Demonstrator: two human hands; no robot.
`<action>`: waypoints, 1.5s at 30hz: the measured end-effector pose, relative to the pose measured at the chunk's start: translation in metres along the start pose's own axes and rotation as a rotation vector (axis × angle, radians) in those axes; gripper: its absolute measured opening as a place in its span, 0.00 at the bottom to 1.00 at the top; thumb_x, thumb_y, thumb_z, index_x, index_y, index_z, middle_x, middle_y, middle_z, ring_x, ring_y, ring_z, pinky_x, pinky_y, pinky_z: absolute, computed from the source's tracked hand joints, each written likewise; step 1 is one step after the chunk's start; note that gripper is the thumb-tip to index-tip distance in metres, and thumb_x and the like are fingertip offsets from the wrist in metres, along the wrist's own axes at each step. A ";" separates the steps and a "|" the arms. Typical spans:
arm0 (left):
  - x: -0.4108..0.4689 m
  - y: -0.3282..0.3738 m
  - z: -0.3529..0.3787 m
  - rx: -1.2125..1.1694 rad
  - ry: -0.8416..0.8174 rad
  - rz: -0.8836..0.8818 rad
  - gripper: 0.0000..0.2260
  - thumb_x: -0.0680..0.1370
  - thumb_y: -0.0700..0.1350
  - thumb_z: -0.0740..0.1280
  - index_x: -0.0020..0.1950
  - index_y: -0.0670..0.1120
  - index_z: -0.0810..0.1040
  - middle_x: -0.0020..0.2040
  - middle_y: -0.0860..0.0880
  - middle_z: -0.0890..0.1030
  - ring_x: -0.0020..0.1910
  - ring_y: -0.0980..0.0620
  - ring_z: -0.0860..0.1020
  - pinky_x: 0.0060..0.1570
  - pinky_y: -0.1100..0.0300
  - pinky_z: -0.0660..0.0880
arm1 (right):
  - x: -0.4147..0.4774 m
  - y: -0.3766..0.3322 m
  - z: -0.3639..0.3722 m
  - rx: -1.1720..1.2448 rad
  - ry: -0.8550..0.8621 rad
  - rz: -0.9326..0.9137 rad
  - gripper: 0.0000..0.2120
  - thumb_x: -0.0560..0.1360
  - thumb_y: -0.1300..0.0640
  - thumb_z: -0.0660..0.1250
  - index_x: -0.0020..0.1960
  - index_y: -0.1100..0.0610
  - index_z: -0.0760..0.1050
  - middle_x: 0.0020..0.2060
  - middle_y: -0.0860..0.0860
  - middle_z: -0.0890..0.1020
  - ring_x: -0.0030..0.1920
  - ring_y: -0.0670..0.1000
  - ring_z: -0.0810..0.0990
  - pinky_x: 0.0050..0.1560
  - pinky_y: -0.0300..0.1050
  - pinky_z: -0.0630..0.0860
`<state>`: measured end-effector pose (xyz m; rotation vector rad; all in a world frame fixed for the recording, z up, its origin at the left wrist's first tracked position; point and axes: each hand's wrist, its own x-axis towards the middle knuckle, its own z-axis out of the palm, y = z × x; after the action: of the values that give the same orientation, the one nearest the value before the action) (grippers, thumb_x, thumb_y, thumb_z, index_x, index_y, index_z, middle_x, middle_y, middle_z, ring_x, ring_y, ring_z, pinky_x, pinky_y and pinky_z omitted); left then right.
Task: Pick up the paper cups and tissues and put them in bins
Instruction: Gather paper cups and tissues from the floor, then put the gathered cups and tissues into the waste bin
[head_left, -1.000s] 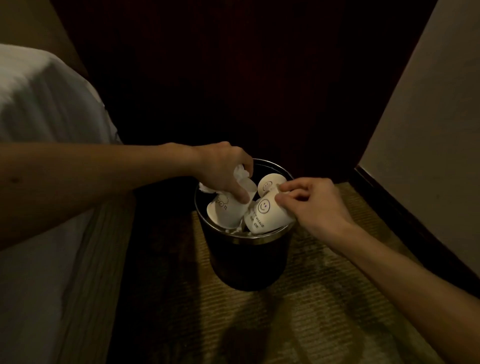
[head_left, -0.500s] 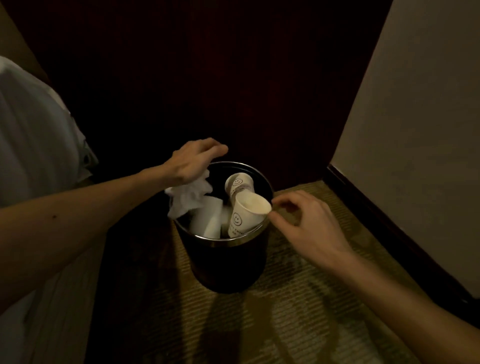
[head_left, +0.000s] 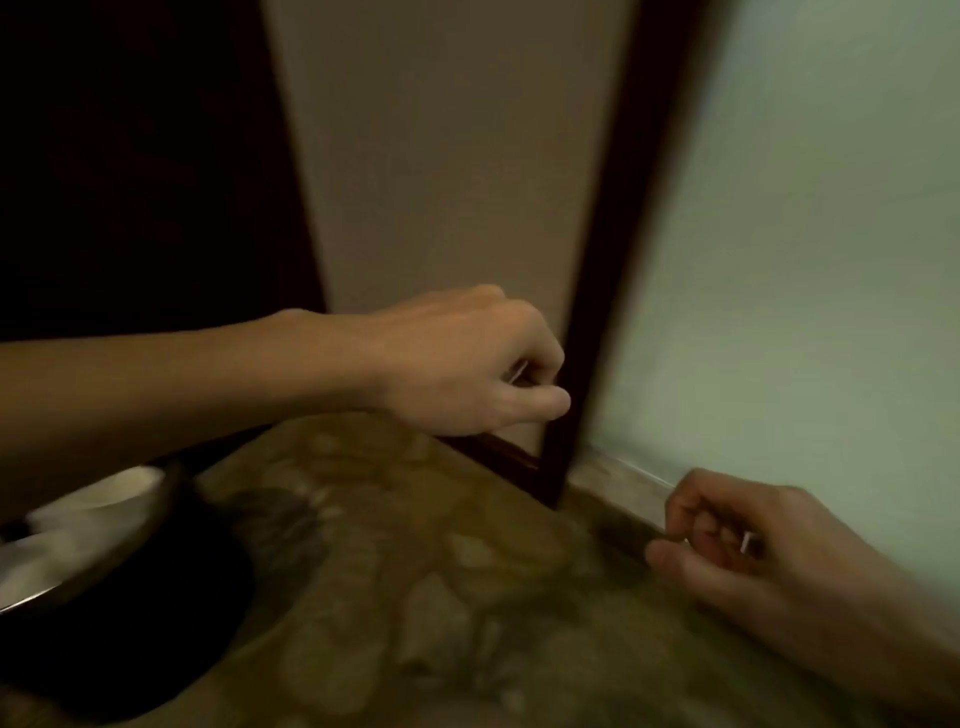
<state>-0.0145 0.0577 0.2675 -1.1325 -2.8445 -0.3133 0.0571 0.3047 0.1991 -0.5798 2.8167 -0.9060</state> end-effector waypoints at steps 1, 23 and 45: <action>0.025 0.031 0.009 0.064 -0.016 0.092 0.19 0.78 0.58 0.63 0.32 0.48 0.72 0.28 0.53 0.74 0.30 0.56 0.73 0.29 0.60 0.67 | -0.024 0.017 -0.016 -0.048 0.002 0.054 0.13 0.66 0.37 0.67 0.46 0.42 0.71 0.28 0.43 0.75 0.28 0.44 0.72 0.30 0.38 0.67; 0.161 0.545 0.447 -0.543 -0.852 0.506 0.10 0.80 0.55 0.64 0.44 0.52 0.78 0.37 0.57 0.78 0.38 0.58 0.77 0.40 0.61 0.71 | -0.529 0.330 0.065 0.211 0.628 1.517 0.10 0.72 0.42 0.70 0.44 0.47 0.73 0.42 0.45 0.79 0.43 0.45 0.77 0.46 0.49 0.78; 0.134 0.672 0.553 -0.937 -1.030 0.010 0.07 0.79 0.55 0.65 0.46 0.54 0.78 0.45 0.49 0.82 0.43 0.52 0.80 0.41 0.51 0.80 | -0.635 0.425 0.094 1.042 1.342 1.747 0.22 0.72 0.45 0.69 0.59 0.55 0.70 0.46 0.54 0.80 0.42 0.51 0.79 0.37 0.44 0.75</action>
<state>0.3576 0.7413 -0.1446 -1.8525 -3.6045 -1.6063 0.5258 0.8227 -0.1235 2.6435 1.2943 -1.9053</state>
